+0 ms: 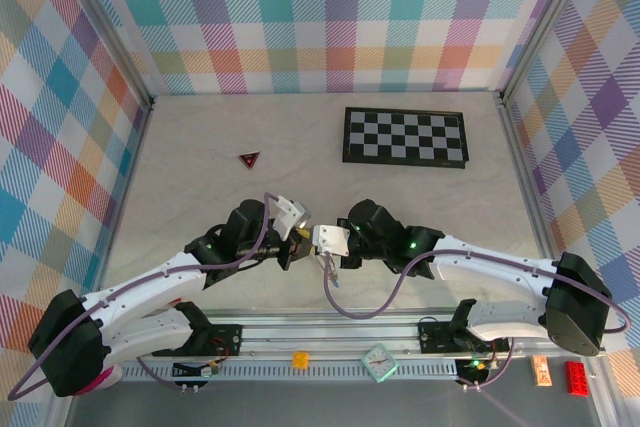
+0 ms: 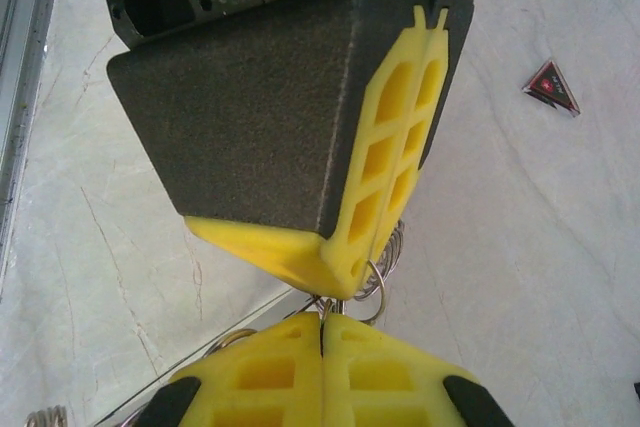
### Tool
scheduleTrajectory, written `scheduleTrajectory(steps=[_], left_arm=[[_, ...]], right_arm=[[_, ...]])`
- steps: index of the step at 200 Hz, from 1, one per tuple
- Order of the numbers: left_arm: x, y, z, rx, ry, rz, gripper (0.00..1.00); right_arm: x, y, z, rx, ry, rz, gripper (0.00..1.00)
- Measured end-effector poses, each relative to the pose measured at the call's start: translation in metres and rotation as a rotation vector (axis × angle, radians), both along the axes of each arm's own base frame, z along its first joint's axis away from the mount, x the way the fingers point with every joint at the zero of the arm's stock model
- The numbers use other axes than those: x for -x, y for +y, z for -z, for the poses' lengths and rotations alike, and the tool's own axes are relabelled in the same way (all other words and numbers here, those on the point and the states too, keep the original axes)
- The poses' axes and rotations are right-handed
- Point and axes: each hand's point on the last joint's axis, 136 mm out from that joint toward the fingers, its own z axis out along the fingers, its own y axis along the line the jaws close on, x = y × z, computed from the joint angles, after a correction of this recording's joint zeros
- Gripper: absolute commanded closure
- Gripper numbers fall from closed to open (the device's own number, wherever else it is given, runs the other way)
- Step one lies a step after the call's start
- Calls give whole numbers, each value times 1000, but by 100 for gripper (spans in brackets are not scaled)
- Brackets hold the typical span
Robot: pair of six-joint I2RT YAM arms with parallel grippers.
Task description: Put the keys on the keyring
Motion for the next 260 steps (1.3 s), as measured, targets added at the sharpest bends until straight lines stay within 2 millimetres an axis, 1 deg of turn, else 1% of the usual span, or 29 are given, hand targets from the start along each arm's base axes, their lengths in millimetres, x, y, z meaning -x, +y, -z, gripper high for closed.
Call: scheduleTrajectory(steps=[16,32,37,48,63,76,92,127,149,169,186,206,235,260], left_arm=[[1,0,0,2,3,2,100],[1,0,0,3,4,3,100],[1,-1,0,4,4,5,100],[1,-1,-1,9,-1,7,100],[-1,-4,-7,33,-37,16,100],[-1,-5,-13,53,-74,29,100],[2,-6,-17,71,-114,55,100],[7,-10,-25,87,-199,122,100],[10,-13,-29,95,-244,168,100],[14,-14,-29,105,-279,203,100],[18,-14,-26,105,-293,225,100],[20,-14,-24,102,-308,244,100],[21,-14,-23,94,-329,255,100],[23,-14,-20,91,-335,268,100]], right_arm=[[1,0,1,2,1,-5,100],[1,1,2,6,1,-8,81],[1,1,2,7,-1,-11,77],[2,1,2,4,8,-8,71],[6,1,4,5,27,-22,68],[11,0,5,2,48,-33,68],[16,-3,0,-19,73,-39,68],[27,-20,-26,-141,148,-32,70],[30,-30,-37,-219,190,-9,76],[29,-37,-36,-263,229,29,82],[27,-42,-31,-289,264,64,83],[24,-46,-29,-308,294,99,83],[20,-46,-38,-346,296,118,82],[20,-41,-31,-326,336,115,80]])
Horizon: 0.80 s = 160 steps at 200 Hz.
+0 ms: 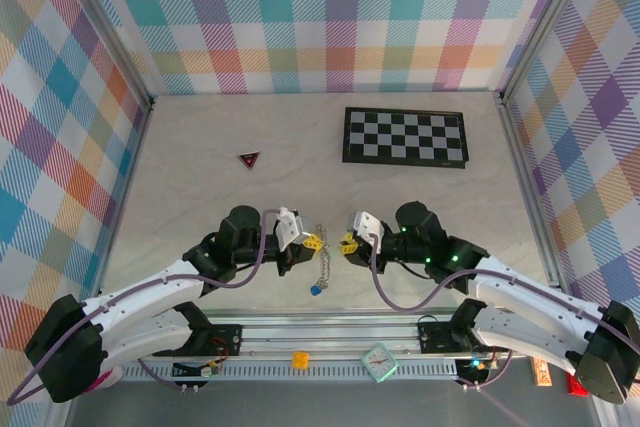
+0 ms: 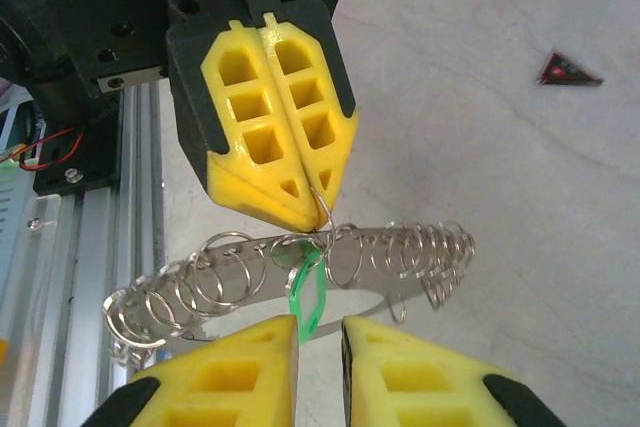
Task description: Put the keys on the keyring
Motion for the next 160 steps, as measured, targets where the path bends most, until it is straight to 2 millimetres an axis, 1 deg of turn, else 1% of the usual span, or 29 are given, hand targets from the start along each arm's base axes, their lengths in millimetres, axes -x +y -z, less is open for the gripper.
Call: scheduleTrajectory(steps=[28,52,85,160], left_arm=[[5,1,7,-5,1,20,100],[6,0,4,8,-10,32,100],[8,-2,1,22,-21,47,100],[13,-3,0,35,-16,79,100]], right_arm=[[1,9,9,7,45,-32,79],[4,15,11,-3,69,-61,79],[4,21,12,-17,91,-84,79],[2,25,7,-42,72,-89,84]])
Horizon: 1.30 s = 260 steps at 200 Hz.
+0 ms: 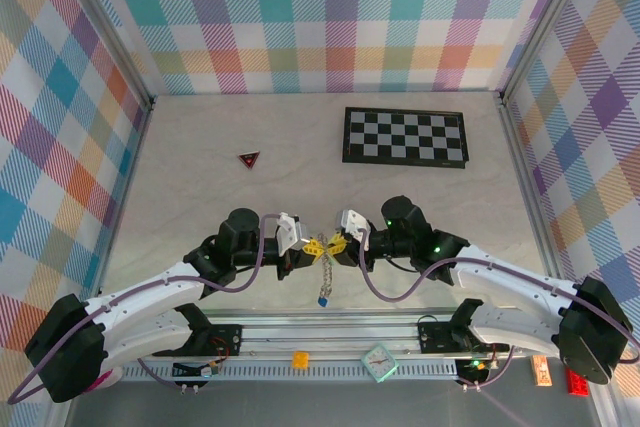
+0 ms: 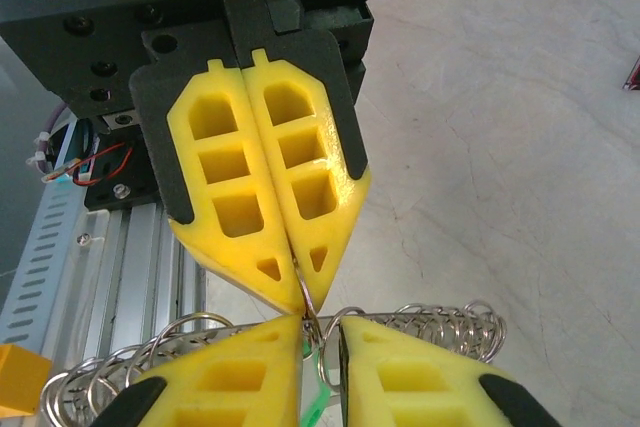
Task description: Put the keys on the keyring
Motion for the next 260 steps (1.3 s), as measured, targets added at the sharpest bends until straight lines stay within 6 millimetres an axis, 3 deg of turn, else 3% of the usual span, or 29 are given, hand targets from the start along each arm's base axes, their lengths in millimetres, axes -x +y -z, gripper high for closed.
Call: scheduleTrajectory(steps=[88,112,133,151,179,203,240,260], left_arm=[[2,-1,-3,15,-7,17,100],[3,-1,-2,18,-7,21,100],[3,-2,-2,21,-6,19,100],[2,-2,-1,22,-5,17,100],[1,-2,1,15,0,10,85],[-2,-1,4,-1,3,-10,82],[-5,-1,15,-77,24,-26,85],[-5,-1,18,-109,23,-23,92]], right_arm=[[2,2,3,1,19,-18,86],[4,3,3,-3,28,-26,90],[4,3,3,-9,33,-34,100],[3,2,3,-8,27,-38,100],[5,1,6,13,7,-55,100],[6,-1,5,58,-9,-76,100],[1,2,10,157,4,-105,100],[1,2,14,210,12,-126,100]])
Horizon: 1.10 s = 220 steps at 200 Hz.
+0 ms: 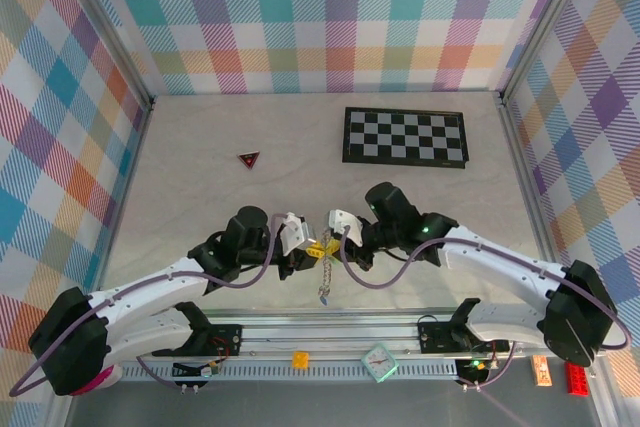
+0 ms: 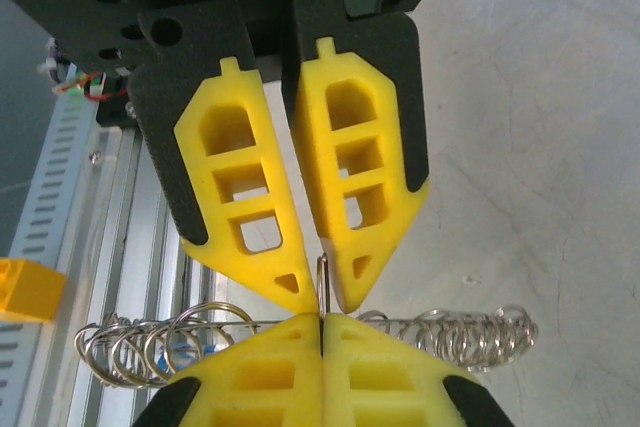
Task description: Put the keys on the keyring
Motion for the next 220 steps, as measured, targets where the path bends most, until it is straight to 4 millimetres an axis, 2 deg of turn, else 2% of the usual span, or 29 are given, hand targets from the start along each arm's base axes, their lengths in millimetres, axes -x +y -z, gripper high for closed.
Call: scheduleTrajectory(steps=[18,40,57,80,130,220], left_arm=[[2,1,2,-19,1,10,100],[3,1,1,-25,-8,19,100],[3,0,-1,-22,-14,22,100],[3,1,-4,-15,-22,20,100],[5,1,-8,19,-45,26,100],[9,0,-8,50,-49,45,100]], right_arm=[[0,0,2,39,-6,-14,100],[1,-1,-1,51,-16,-29,100],[1,-1,-3,41,-21,-26,84],[1,-2,-13,-23,-15,-3,78],[2,-2,-11,-91,46,33,78],[0,3,-9,-119,83,52,85]])
